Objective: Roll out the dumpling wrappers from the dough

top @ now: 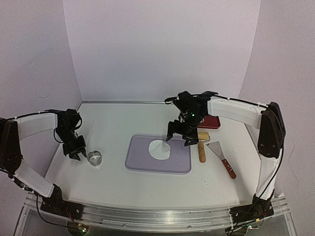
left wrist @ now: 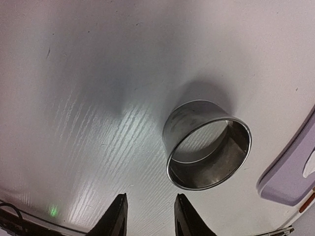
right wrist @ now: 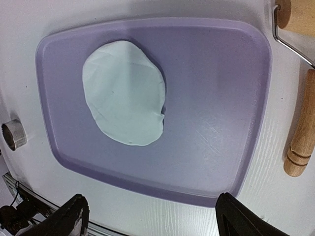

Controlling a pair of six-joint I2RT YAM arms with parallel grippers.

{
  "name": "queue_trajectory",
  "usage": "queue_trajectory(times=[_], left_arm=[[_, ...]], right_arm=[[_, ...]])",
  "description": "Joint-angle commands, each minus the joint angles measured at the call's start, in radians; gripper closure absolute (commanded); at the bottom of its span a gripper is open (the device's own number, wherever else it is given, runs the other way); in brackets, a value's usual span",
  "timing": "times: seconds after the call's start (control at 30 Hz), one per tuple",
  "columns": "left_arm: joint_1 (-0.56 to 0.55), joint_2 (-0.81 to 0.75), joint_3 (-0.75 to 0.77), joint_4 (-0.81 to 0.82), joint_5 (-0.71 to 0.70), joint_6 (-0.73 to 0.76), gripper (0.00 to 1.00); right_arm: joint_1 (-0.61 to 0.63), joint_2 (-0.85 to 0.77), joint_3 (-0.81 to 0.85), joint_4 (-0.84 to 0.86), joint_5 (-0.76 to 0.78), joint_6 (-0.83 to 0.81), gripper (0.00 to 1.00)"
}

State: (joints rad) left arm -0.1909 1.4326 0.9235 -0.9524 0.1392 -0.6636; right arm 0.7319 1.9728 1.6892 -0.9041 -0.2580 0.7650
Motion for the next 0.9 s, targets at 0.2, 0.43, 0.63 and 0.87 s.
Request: queue_trajectory(times=[0.2, 0.43, 0.63, 0.87], left_arm=[[0.003, 0.028, -0.065, 0.182, 0.053, -0.023, 0.71], [0.003, 0.086, -0.080, 0.239, 0.076, 0.006, 0.77], [0.003, 0.124, -0.040, 0.249, 0.097, 0.038, 0.99], [-0.003, 0.130, 0.104, 0.167, 0.142, 0.112, 1.00]], right_arm=[[0.003, 0.040, 0.116, -0.030, -0.053, -0.030, 0.11], [0.003, 0.025, 0.099, -0.035, -0.048, -0.036, 0.11], [0.003, 0.016, 0.085, -0.036, -0.040, -0.043, 0.11], [0.003, 0.009, 0.087, -0.037, -0.036, -0.056, 0.11]])
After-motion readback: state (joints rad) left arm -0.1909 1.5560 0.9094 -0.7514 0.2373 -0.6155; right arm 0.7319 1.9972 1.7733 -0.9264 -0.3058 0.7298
